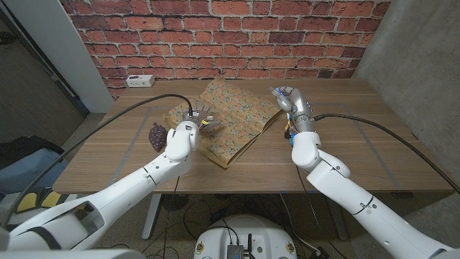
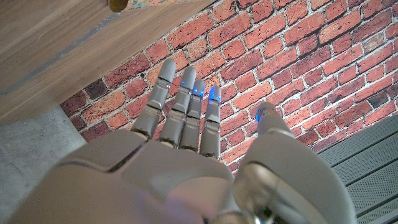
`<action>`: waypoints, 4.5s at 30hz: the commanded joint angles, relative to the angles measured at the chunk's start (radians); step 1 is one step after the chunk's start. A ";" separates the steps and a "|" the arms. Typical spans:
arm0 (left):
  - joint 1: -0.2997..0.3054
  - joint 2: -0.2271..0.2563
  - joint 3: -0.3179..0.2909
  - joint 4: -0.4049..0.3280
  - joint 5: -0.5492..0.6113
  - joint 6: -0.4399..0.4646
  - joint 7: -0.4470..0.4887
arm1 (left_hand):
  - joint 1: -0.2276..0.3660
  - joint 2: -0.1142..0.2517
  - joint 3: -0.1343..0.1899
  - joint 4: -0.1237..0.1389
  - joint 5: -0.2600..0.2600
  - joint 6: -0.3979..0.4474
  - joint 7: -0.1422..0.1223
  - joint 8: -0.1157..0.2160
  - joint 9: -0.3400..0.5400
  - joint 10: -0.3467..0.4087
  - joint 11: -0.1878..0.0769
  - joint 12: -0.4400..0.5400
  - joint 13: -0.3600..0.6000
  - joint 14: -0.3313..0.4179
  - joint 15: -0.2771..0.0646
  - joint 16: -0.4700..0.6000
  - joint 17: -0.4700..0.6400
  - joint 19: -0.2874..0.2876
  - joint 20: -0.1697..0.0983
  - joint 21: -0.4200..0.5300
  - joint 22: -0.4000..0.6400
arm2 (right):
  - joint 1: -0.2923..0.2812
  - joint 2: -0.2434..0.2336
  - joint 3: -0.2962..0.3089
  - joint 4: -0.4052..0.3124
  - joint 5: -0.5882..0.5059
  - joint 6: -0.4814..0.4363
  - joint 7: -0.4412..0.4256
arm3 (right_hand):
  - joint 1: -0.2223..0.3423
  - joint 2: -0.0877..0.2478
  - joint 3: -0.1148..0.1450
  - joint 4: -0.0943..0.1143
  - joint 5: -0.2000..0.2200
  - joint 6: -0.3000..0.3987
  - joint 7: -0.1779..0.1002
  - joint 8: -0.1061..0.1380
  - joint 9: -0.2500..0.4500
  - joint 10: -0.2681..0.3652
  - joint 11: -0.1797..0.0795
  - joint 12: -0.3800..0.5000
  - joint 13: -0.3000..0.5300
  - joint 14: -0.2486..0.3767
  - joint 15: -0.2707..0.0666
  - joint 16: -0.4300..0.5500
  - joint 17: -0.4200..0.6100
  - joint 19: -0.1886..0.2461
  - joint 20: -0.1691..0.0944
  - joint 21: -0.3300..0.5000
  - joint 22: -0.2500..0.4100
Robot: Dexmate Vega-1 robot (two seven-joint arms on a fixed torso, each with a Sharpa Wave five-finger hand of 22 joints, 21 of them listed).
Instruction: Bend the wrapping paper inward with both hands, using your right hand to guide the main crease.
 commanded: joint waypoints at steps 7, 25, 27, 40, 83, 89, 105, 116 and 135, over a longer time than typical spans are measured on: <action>-0.139 -0.028 0.108 0.106 -0.290 0.081 -0.022 | -0.018 -0.008 -0.023 -0.003 0.006 -0.077 0.018 0.010 0.004 -0.081 0.030 0.015 0.004 -0.028 0.038 0.022 0.003 -0.016 0.001 0.018 0.006 | 0.018 -0.019 0.009 0.033 0.035 0.052 0.014 | -0.009 0.000 -0.004 -0.001 -0.001 0.008 0.007 0.009 0.002 0.015 0.003 0.006 0.003 0.014 -0.002 0.008 0.000 0.006 0.003 0.000 0.000; -0.329 0.119 0.324 0.196 -0.365 -0.340 -0.181 | 0.095 0.034 -0.013 -0.065 0.045 -0.290 -0.006 -0.004 0.005 -0.192 -0.021 0.005 0.005 -0.118 0.007 0.005 0.003 -0.041 0.000 0.020 0.008 | 0.002 -0.020 0.020 0.030 0.031 0.082 -0.014 | -0.017 0.007 -0.007 0.004 -0.001 0.013 0.008 0.012 0.001 0.025 0.005 0.010 0.005 0.023 -0.004 0.011 -0.002 0.009 0.002 -0.003 0.000; -0.337 0.151 0.333 0.201 -0.349 -0.453 -0.180 | 0.101 0.034 -0.016 -0.068 0.051 -0.315 -0.004 -0.005 0.005 -0.213 -0.027 0.002 0.006 -0.140 0.001 0.003 0.003 -0.058 0.000 0.016 0.008 | -0.006 -0.013 0.022 0.025 0.030 0.079 -0.025 | -0.018 0.007 -0.008 0.004 -0.001 0.013 0.008 0.012 0.001 0.027 0.006 0.011 0.005 0.022 -0.004 0.011 -0.002 0.009 0.003 -0.003 0.000; -0.270 0.264 0.261 0.148 -0.154 -0.806 -0.057 | 0.140 0.023 -0.029 -0.088 0.077 -0.284 -0.007 0.023 0.006 -0.170 -0.050 0.031 0.008 -0.106 -0.034 0.028 0.003 -0.065 -0.004 0.030 0.013 | -0.034 0.027 0.000 -0.023 -0.015 -0.025 -0.076 | -0.023 0.008 -0.010 0.005 -0.001 0.012 0.009 0.012 0.001 0.023 0.004 0.009 0.005 0.018 -0.002 0.008 -0.004 0.008 0.005 -0.006 0.000; -0.065 0.311 -0.026 0.110 -0.060 -0.973 0.221 | 0.257 0.110 0.023 -0.144 0.040 0.002 -0.009 0.056 0.004 0.076 -0.071 0.072 0.000 0.083 -0.104 0.032 0.001 0.066 -0.016 0.051 0.013 | 0.141 0.139 -0.074 -0.067 0.083 -0.955 0.043 | -0.029 -0.065 -0.069 0.008 -0.016 -0.362 -0.012 -0.005 -0.002 -0.320 0.011 -0.101 -0.004 -0.348 0.057 -0.167 -0.058 -0.259 0.075 -0.188 -0.004; -0.055 0.301 -0.037 0.119 -0.087 -0.976 0.247 | 0.243 0.119 0.023 -0.135 0.033 0.026 -0.008 0.057 0.003 0.095 -0.071 0.075 0.000 0.104 -0.106 0.036 0.001 0.076 -0.014 0.054 0.013 | 0.149 0.128 -0.067 -0.073 0.076 -0.955 0.142 | -0.047 -0.071 -0.082 0.012 -0.011 -0.413 -0.019 -0.007 -0.004 -0.292 0.018 -0.089 -0.012 -0.240 0.041 -0.128 -0.070 -0.223 0.066 -0.193 -0.003; -0.065 0.287 -0.025 0.157 -0.104 -0.990 0.255 | 0.235 0.125 0.024 -0.129 0.028 0.037 -0.009 0.054 0.002 0.096 -0.070 0.072 0.000 0.109 -0.107 0.034 0.001 0.079 -0.018 0.054 0.014 | 0.135 0.334 -0.065 0.071 -0.783 -0.955 0.902 | 0.083 -0.083 -0.065 -0.031 0.009 -0.229 0.063 0.065 0.014 -0.167 0.033 -0.025 -0.010 -0.104 -0.017 -0.065 -0.060 -0.026 0.003 -0.147 0.004; -0.072 0.284 -0.017 0.164 -0.100 -0.990 0.253 | 0.232 0.127 0.024 -0.127 0.025 0.039 -0.010 0.050 0.002 0.101 -0.068 0.071 0.000 0.109 -0.107 0.031 0.000 0.079 -0.018 0.053 0.014 | 0.147 0.347 -0.036 0.097 -0.862 -0.955 1.073 | 0.176 -0.085 -0.054 -0.036 0.016 -0.269 0.069 0.032 0.021 -0.144 0.037 -0.002 -0.003 -0.018 -0.032 -0.027 -0.051 0.124 -0.028 -0.096 0.005; -0.085 0.273 0.001 0.175 -0.076 -0.977 0.249 | 0.227 0.128 0.025 -0.125 0.020 0.035 -0.010 0.040 0.001 0.098 -0.069 0.065 0.000 0.104 -0.114 0.025 -0.001 0.073 -0.021 0.049 0.014 | -0.021 0.288 0.376 0.008 0.245 -0.511 0.754 | 0.270 -0.057 -0.048 -0.012 0.007 -0.350 0.100 0.001 0.045 -0.086 0.075 0.072 0.016 0.320 -0.111 0.076 -0.058 0.404 -0.133 0.030 0.011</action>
